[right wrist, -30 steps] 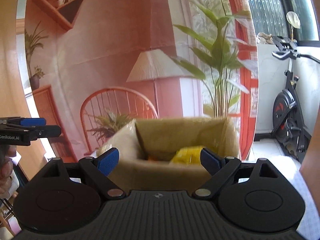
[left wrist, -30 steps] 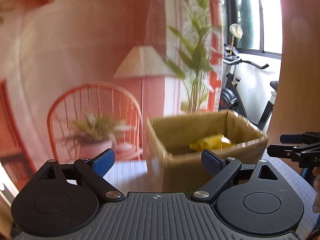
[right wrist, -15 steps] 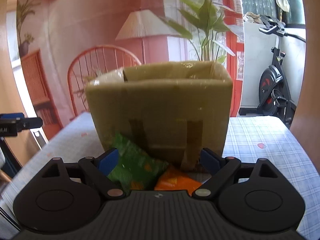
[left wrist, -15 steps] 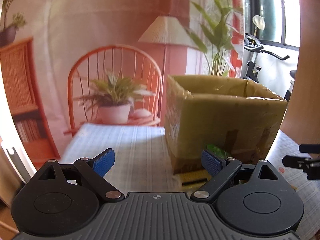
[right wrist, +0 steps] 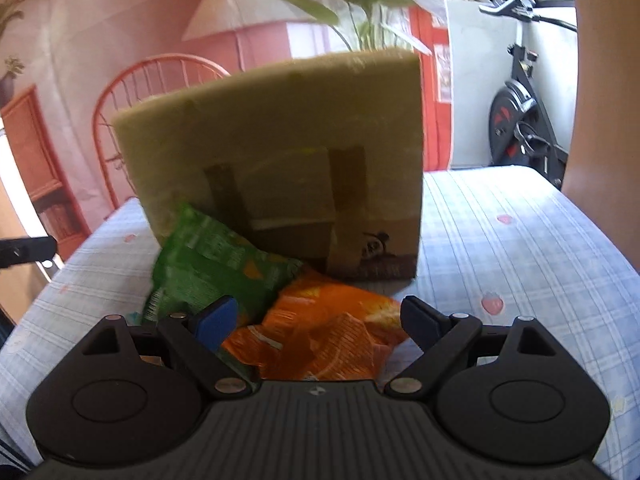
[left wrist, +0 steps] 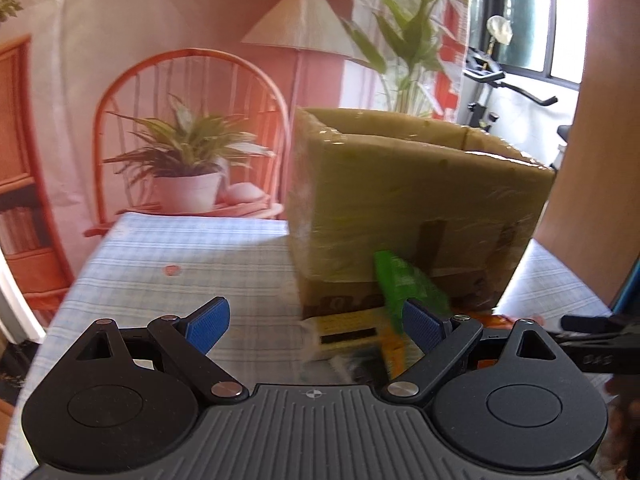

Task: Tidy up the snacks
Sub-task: 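Withdraw both tools from the box back toward the snack pile, then grasp the green chip bag with the left tool while the right tool grasps the orange chip bag, then lift both held bags up and carry them over the box opening, then open both tools to drop the green and orange bags into the box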

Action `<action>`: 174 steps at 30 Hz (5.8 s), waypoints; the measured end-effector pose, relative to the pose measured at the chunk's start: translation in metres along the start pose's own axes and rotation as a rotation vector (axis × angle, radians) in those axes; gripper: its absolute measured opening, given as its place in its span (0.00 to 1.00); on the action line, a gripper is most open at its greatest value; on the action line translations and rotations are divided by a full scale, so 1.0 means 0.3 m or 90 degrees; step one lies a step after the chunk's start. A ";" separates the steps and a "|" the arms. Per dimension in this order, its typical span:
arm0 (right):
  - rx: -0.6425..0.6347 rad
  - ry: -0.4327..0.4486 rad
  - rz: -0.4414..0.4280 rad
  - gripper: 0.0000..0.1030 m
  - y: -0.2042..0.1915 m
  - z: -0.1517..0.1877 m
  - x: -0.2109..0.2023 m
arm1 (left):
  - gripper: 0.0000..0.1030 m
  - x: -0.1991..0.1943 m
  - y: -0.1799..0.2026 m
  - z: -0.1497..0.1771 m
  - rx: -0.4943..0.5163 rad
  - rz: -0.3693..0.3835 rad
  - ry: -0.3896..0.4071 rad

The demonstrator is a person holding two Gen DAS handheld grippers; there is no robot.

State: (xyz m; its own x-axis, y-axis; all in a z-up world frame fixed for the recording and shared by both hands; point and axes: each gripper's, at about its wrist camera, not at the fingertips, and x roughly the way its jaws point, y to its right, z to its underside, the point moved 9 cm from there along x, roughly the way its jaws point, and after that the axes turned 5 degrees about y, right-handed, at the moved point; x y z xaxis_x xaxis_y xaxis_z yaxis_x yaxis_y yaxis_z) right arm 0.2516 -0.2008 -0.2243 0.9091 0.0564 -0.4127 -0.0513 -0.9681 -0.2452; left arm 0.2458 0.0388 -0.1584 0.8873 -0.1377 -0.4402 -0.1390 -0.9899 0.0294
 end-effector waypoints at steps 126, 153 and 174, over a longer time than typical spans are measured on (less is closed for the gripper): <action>-0.065 0.168 -0.101 0.72 0.001 -0.728 0.033 | 0.49 0.577 0.278 -0.527 0.199 0.024 -0.072; -0.110 0.061 -0.116 0.72 -0.188 -0.699 0.355 | 0.76 0.455 0.106 -0.600 0.088 0.016 0.029; -0.064 0.078 -0.107 0.85 -0.163 -0.671 0.224 | 0.76 0.317 0.051 -0.519 0.045 0.045 0.042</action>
State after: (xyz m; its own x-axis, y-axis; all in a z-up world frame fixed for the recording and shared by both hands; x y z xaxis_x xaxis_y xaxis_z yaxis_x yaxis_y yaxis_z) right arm 0.3984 -0.1989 -0.0634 0.9453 0.1940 -0.2621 0.1401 -0.9674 -0.2108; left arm 0.3967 0.0052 -0.0602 0.9011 -0.2108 -0.3790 -0.2303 -0.9731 -0.0065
